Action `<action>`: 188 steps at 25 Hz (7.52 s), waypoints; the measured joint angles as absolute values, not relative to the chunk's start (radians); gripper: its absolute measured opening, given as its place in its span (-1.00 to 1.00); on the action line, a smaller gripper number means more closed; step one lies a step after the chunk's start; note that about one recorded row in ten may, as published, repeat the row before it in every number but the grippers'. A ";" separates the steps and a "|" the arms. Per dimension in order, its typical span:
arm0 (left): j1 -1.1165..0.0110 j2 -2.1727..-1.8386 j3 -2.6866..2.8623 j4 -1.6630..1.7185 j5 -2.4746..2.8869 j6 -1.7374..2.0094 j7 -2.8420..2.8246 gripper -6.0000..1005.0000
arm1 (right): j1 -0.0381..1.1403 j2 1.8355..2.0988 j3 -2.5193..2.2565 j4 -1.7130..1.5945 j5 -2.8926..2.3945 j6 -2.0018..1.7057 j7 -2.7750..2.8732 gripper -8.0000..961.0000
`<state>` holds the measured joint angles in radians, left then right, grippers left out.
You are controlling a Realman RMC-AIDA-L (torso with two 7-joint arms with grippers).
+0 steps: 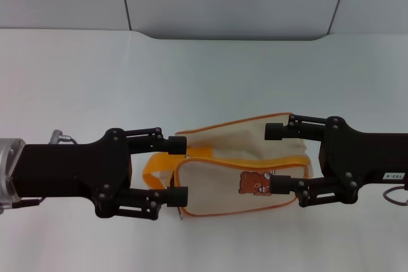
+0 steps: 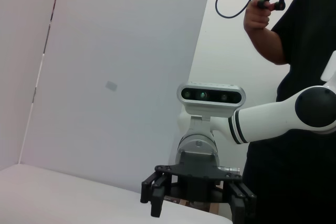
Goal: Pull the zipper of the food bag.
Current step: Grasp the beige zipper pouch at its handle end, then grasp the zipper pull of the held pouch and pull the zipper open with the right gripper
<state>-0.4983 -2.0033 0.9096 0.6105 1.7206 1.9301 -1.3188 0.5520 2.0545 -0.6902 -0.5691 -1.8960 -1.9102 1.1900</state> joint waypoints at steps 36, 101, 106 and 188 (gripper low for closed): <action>-0.474 -2.005 0.910 0.608 1.726 1.928 -1.310 0.60 | 0.540 2.053 -0.692 -0.569 -1.896 -1.917 1.169 0.75; -0.518 -2.054 0.786 0.476 1.837 1.493 -1.029 -0.63 | 0.536 2.057 -0.625 -0.568 -1.896 -1.873 1.165 0.75; -0.525 -2.041 0.745 0.486 1.836 1.580 -0.984 -0.71 | 0.545 2.066 -0.621 -0.551 -1.828 -1.845 1.107 0.75; -0.531 -2.049 0.590 0.482 1.834 1.669 -0.909 -0.80 | 0.437 2.019 -0.836 -0.430 -1.845 -1.732 0.646 -0.98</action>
